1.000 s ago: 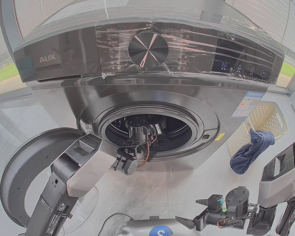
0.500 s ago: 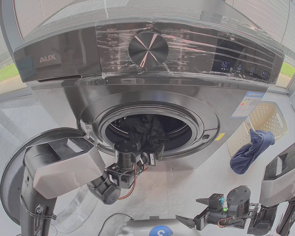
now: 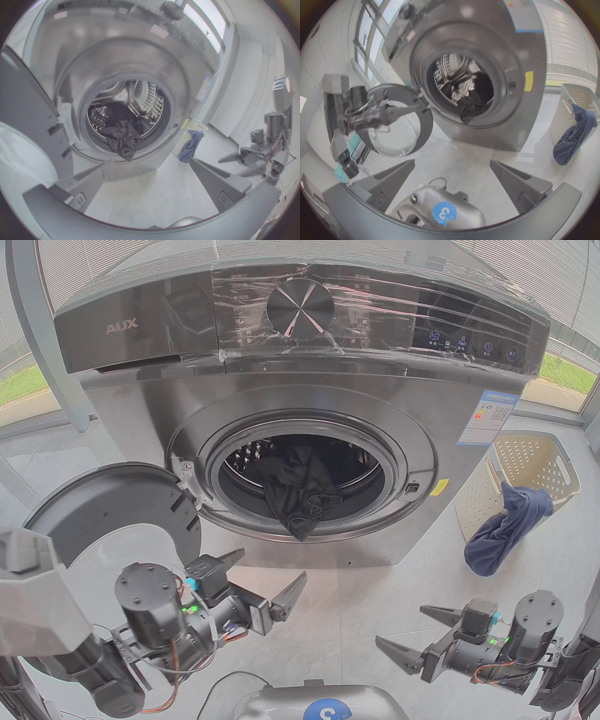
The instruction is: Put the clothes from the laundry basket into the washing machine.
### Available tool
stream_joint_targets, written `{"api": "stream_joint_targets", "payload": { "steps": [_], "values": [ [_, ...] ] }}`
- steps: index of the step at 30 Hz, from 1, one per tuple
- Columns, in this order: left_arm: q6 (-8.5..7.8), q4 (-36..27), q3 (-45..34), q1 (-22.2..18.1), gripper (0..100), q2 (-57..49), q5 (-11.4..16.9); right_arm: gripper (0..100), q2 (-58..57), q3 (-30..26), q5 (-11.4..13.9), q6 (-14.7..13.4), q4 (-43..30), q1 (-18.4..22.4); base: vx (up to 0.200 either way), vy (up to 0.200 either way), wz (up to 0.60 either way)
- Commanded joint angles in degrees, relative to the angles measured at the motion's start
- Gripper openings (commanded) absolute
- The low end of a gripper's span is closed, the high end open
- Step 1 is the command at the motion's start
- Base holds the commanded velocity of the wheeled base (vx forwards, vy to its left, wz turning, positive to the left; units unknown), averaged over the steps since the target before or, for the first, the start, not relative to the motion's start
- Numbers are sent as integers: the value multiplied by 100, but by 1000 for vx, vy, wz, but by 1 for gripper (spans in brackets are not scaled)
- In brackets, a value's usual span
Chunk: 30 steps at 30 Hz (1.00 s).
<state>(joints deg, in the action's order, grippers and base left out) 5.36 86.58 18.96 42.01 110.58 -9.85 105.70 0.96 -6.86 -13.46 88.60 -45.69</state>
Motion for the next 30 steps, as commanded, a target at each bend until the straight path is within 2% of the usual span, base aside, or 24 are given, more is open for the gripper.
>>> {"api": "stream_joint_targets", "payload": {
  "steps": [1,6,13,17,23,25,30],
  "values": [
    [-220,219,-982,106,100,-1496,36,100,-1272,-96,-166,-52,-97,218,-200,0,0],
    [-211,219,-1210,79,100,-1671,1,100,-1439,-96,-175,-87,-238,394,-200,0,0],
    [-238,228,-1632,88,100,-1707,9,100,-1509,-96,-175,-96,-273,394,0,0,0],
    [-194,228,-1720,88,100,-1768,18,100,-1474,-96,-175,-96,-282,385,0,0,0],
    [-150,228,-1166,27,100,-1188,27,100,-1360,-96,-157,-96,-264,298,0,0,0],
    [-246,228,-859,-158,100,-511,71,100,-1228,-96,-157,-104,-238,289,0,0,0],
    [-158,254,-419,-211,100,157,176,100,-1052,-96,-131,-104,-194,289,0,0,0]
  ]
}}
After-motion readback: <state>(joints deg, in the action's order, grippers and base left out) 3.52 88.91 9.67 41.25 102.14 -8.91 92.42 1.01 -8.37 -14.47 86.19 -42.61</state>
